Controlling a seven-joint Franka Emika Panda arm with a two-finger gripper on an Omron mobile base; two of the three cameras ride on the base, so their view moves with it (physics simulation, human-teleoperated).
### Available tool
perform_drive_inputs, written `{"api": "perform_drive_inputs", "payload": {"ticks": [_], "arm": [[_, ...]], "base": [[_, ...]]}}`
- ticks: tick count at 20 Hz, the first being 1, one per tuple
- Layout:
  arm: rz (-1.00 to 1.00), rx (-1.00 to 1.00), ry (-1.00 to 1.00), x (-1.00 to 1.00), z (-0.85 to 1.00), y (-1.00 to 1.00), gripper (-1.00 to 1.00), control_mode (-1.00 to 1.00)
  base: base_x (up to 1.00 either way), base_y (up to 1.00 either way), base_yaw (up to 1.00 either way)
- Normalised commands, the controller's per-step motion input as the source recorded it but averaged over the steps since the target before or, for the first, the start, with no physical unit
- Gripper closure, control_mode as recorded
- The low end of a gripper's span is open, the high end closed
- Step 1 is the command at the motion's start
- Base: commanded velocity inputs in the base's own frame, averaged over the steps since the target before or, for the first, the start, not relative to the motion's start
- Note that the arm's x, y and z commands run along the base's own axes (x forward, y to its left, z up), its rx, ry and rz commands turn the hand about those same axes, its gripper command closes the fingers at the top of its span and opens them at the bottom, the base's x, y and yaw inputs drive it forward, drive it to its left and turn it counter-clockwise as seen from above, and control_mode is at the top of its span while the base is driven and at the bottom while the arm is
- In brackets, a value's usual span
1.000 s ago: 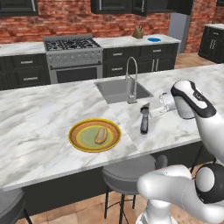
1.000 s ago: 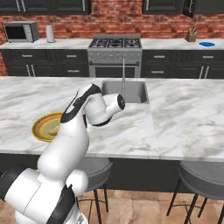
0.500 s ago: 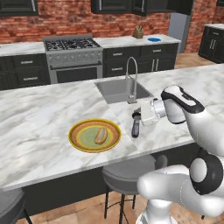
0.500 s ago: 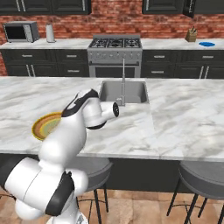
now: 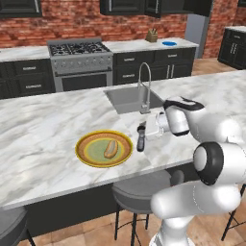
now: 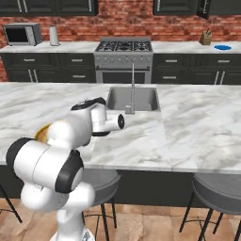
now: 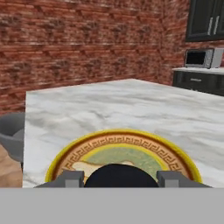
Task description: Move the hot dog bun to the plate on the dining table and place the condiment next to that plate. Then navigate to the fridge and take the sausage and place it on the plate as well.
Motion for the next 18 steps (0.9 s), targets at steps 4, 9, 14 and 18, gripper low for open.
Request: {"api": "perform_drive_inputs", "payload": {"ticks": [4, 9, 14, 18], "arm": [[0.04, 0.00, -0.02, 0.13, -0.21, -0.03, 1.00, -1.00], [0.06, 0.00, -0.04, 0.00, -0.18, -0.05, 1.00, -1.00], [0.05, 0.01, -0.07, 0.00, -0.13, 0.00, 1.00, -1.00], [0.04, 0.03, -0.08, 0.08, -0.14, 0.00, 1.00, -1.00]], "base": [[0.00, 0.00, 0.00], [0.00, 0.00, 0.00], [0.00, 0.00, 0.00], [0.00, 0.00, 0.00]]}}
